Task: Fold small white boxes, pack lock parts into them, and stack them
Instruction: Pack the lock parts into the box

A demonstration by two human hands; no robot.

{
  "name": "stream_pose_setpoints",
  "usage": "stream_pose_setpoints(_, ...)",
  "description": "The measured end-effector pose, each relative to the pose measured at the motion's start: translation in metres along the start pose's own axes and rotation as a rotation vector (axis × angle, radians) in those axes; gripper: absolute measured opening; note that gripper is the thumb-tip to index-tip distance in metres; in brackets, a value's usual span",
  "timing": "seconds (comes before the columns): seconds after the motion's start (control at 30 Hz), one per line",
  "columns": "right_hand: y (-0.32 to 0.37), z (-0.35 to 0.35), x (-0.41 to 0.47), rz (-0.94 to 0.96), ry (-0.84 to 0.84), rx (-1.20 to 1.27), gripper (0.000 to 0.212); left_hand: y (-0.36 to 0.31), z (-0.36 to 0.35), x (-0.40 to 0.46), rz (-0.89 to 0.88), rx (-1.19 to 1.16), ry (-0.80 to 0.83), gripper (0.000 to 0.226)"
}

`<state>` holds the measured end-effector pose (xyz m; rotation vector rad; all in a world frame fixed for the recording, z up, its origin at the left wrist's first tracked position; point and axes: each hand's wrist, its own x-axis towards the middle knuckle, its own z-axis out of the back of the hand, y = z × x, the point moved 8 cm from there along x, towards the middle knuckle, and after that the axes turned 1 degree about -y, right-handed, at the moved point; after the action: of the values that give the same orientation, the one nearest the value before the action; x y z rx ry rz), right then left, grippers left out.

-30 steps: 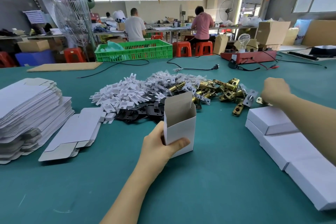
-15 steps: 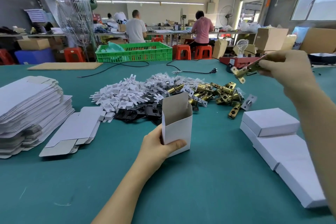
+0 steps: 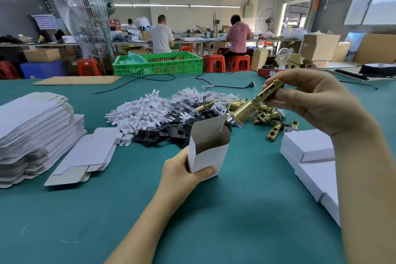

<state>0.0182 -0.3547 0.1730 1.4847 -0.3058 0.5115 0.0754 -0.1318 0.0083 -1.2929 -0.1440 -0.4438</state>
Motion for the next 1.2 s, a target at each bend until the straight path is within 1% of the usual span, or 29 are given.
stream_pose_setpoints(0.03, 0.001, -0.002, -0.001, 0.004, 0.030, 0.011, 0.024, -0.002, -0.001, -0.001, -0.017, 0.008, -0.002, 0.040)
stream_pose_setpoints(0.1, 0.002, -0.004, -0.004, 0.006, 0.081, 0.024, 0.024, -0.006, -0.004, -0.002, -0.041, 0.047, 0.009, 0.029)
stream_pose_setpoints(0.17, 0.004, -0.007, -0.007, 0.002, 0.128, 0.021, 0.023, -0.010, -0.008, -0.004, -0.071, 0.069, 0.032, 0.044)
stream_pose_setpoints(0.2, 0.004, -0.008, -0.008, -0.004, 0.152, 0.016, 0.023, -0.010, -0.009, -0.005, -0.069, 0.072, 0.041, 0.047)
stream_pose_setpoints(0.27, 0.003, -0.013, -0.007, -0.023, 0.186, -0.006, 0.028, -0.008, -0.007, -0.003, -0.032, 0.068, 0.039, 0.036)
stream_pose_setpoints(0.3, 0.002, -0.015, -0.006, -0.035, 0.191, -0.021, 0.028, -0.008, -0.007, -0.003, -0.024, 0.057, 0.039, 0.034)
stream_pose_setpoints(0.37, 0.000, -0.020, -0.001, -0.048, 0.181, -0.062, 0.025, -0.010, -0.006, -0.003, -0.026, 0.036, 0.057, 0.043)
stream_pose_setpoints(0.53, -0.010, -0.042, 0.011, -0.060, 0.177, -0.246, 0.022, -0.008, -0.006, -0.002, 0.011, -0.002, 0.041, 0.040)
stream_pose_setpoints(0.7, -0.015, -0.052, 0.019, -0.069, 0.113, -0.403, 0.021, -0.002, -0.004, -0.003, 0.051, -0.026, 0.035, 0.037)
stream_pose_setpoints(0.8, -0.016, -0.063, 0.021, -0.057, 0.136, -0.500, 0.022, 0.000, -0.004, -0.003, 0.083, -0.055, 0.049, 0.035)
stream_pose_setpoints(0.9, -0.025, -0.075, 0.022, -0.068, 0.212, -0.741, 0.022, -0.001, -0.005, -0.003, 0.093, -0.063, 0.053, 0.036)
stream_pose_setpoints(0.97, -0.029, -0.078, 0.023, -0.064, 0.221, -0.866, 0.020, -0.002, -0.006, -0.003, 0.097, -0.060, 0.053, 0.037)
stream_pose_setpoints(1.1, -0.031, -0.079, 0.023, -0.049, 0.184, -0.888, 0.021, 0.001, -0.007, -0.003, 0.118, -0.077, 0.048, 0.039)
stream_pose_setpoints(1.2, -0.038, -0.080, 0.023, -0.064, 0.226, -0.976, 0.017, 0.003, -0.008, -0.003, 0.129, -0.083, 0.048, 0.036)
